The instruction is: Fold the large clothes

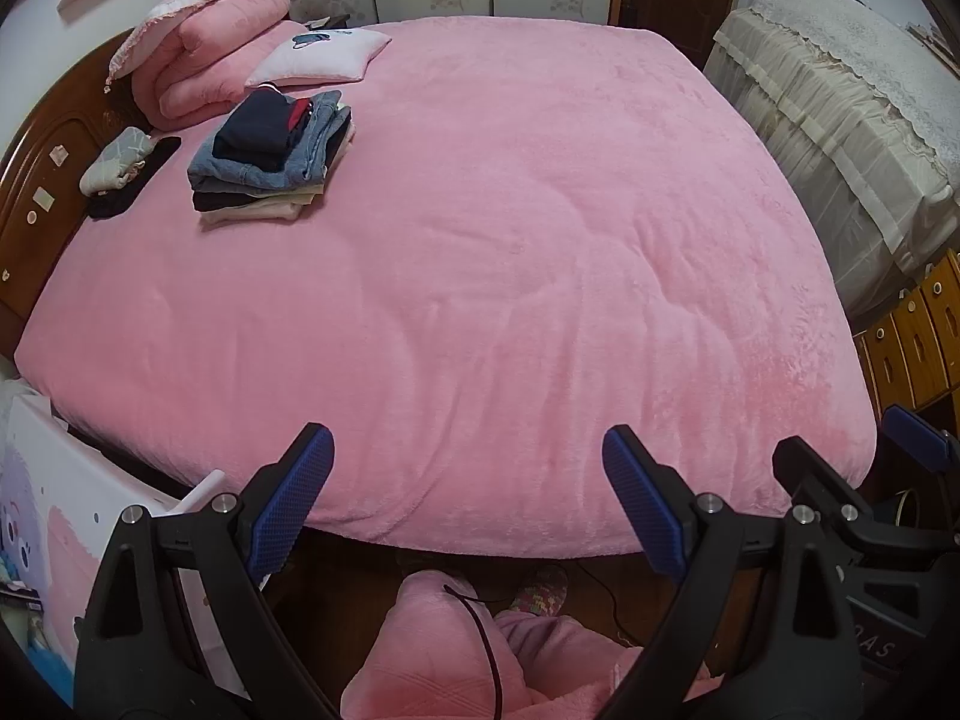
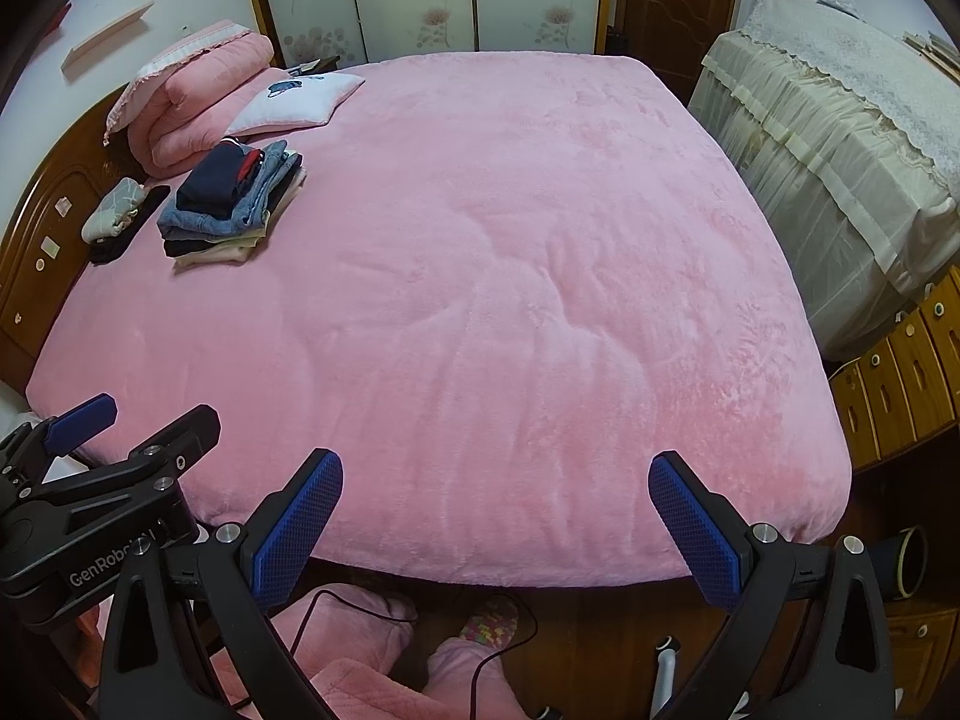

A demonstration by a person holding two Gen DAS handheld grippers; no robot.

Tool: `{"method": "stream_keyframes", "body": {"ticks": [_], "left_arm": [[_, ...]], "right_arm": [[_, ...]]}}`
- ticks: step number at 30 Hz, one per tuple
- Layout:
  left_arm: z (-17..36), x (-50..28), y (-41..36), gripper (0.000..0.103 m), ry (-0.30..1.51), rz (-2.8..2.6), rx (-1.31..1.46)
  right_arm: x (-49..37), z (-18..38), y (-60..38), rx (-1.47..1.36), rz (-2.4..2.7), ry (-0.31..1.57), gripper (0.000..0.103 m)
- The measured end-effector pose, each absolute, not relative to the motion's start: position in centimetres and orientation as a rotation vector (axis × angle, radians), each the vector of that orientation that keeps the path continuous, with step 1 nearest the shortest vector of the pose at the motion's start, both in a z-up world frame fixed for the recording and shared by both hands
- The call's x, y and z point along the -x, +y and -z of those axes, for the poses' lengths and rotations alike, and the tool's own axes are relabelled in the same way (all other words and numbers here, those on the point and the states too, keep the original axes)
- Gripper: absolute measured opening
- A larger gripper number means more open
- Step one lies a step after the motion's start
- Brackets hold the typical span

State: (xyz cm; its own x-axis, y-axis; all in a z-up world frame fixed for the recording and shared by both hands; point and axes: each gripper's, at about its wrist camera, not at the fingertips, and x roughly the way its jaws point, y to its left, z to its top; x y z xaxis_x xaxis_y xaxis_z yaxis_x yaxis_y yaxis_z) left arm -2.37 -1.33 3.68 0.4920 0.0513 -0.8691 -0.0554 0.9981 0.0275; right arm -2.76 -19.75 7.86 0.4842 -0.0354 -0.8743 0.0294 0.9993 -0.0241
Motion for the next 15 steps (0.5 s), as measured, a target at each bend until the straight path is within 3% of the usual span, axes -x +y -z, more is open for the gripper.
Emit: {"method": "stream_keyframes", "body": {"ticks": [15], "left_arm": [[-3.68, 2.33, -1.5, 0.09, 1.054, -0.067, 0.006]], "right_arm": [[2.84, -7.37, -20.47, 0.003, 0.047, 1.071, 0.103]]}}
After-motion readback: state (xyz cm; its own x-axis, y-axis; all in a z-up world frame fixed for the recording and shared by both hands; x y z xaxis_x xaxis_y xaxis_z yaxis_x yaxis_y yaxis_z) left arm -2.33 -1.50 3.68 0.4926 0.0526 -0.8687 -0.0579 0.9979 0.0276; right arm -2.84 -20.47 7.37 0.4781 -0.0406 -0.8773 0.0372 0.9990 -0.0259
